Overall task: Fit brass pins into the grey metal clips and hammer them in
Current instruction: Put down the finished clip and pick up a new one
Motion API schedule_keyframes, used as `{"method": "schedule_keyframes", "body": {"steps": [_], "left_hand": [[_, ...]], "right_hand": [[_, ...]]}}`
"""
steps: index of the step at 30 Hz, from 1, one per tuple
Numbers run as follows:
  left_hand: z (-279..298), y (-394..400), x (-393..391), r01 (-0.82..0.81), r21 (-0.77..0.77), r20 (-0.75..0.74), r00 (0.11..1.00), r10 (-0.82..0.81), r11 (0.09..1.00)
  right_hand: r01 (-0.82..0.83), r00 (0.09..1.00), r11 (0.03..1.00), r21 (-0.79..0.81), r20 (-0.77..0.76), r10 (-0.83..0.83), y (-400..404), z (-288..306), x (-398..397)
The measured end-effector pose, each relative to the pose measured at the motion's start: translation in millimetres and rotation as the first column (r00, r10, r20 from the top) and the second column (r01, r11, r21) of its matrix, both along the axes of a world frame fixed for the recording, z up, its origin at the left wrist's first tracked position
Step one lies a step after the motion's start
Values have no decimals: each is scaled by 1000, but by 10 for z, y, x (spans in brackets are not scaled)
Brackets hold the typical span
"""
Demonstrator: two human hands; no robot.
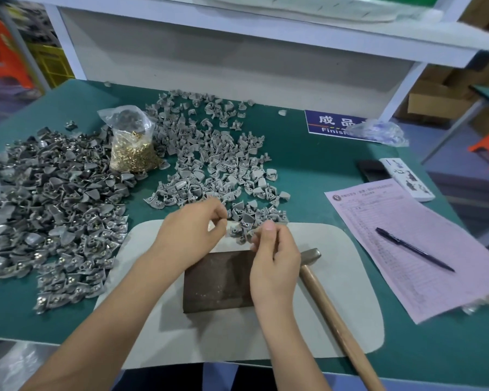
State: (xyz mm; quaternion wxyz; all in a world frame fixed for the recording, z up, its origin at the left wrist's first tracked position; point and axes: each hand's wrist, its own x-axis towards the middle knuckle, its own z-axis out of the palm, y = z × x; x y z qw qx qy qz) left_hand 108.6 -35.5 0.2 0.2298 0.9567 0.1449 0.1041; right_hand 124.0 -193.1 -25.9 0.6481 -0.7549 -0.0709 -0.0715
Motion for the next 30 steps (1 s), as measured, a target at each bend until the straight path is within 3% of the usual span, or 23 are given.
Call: {"method": "schedule_keyframes", "body": {"steps": [5, 9, 15, 19, 23, 25, 27, 30], "left_hand": [[-24, -13, 234, 143, 171, -205, 973, -107, 975], [-55, -48, 298, 147, 223, -205, 973, -101, 964], [-51, 27, 265, 139, 57, -209, 970, -125, 989], [-56, 73, 104, 69, -129, -111, 990, -84, 989], [50, -21, -158, 158, -206, 26, 987, -156, 966], [127, -102, -316, 219, -317, 77, 976, -206, 923], [157, -170, -467, 303, -484, 116, 952, -283, 821], [133, -211, -644, 347, -584, 145, 934, -326, 734]], "right_hand": [[9, 999, 1000, -25, 36, -8, 7, 32, -26], [11, 999, 999, -53, 41, -9, 20, 20, -3], [2, 999, 998, -60, 40, 0, -4, 7, -4], [-27, 999, 999, -22, 16, 28, -5, 30, -2], [-64, 998, 997, 36, -13, 64, -37, 60, -4], [-68, 997, 996, 56, -20, 69, -108, 92, 15], [-89, 994, 994, 71, -50, 92, -211, 136, 24], [-138, 987, 987, 82, -72, 144, -354, 211, -30]]}}
